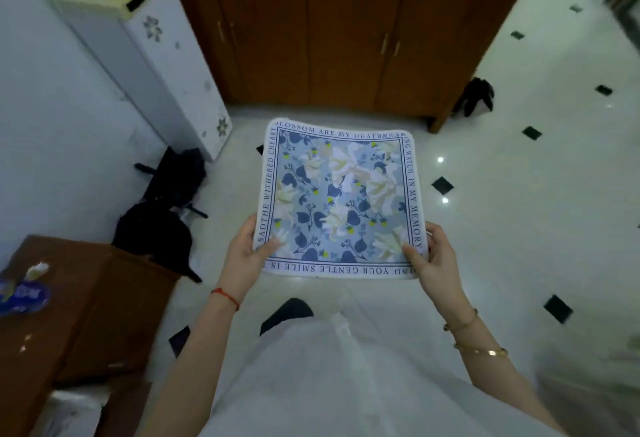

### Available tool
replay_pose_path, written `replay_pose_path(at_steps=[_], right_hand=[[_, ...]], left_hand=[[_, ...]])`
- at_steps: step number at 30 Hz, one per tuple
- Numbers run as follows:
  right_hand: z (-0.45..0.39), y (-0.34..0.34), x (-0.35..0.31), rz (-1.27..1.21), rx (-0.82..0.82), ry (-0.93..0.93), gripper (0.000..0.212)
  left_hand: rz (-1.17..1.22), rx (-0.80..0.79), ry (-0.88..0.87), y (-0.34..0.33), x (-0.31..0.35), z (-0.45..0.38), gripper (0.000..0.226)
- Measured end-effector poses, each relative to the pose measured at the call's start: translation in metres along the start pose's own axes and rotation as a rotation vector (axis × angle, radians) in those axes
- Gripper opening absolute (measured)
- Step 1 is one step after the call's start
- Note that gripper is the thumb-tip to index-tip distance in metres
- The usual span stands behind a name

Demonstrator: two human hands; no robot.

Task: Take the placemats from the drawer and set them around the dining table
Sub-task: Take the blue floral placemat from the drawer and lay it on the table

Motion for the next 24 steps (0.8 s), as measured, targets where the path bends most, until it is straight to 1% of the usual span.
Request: replay_pose_path(at_steps=[6, 12, 19, 24], right_hand=[[-0.019, 0.086, 0.023, -0.088, 0.288, -0.088, 0.037], [-0.027, 0.161, 0.046, -0.173, 0.559, -0.141, 0.032], [-0.04, 0.26, 0.068, -0.286, 0.876, -0.216, 0.03], [-0.045, 0.331, 0.074, -0.369, 1.107, -0.242, 0.029]], left_hand=[[-0.022, -0.29, -0.027, -0.111, 0.021, -0.09, 0.041], [-0.078, -0.581, -0.053, -0.233, 0.026, -0.167, 0.043], [-0.09, -0.913, -0.097, -0.417, 0.05, -0.236, 0.043], [-0.104, -1.148, -0.149, -0.556, 0.078, -0.261, 0.045]])
Point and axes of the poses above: each hand's wrist, its own z-axis away from the middle knuckle, its own y-axis out of the back of the hand, x = y × z, the point moved 9 cm from there along -z, towards the middle knuckle, and after that the axes turned 6 degrees about -y, right-handed, at the moved point
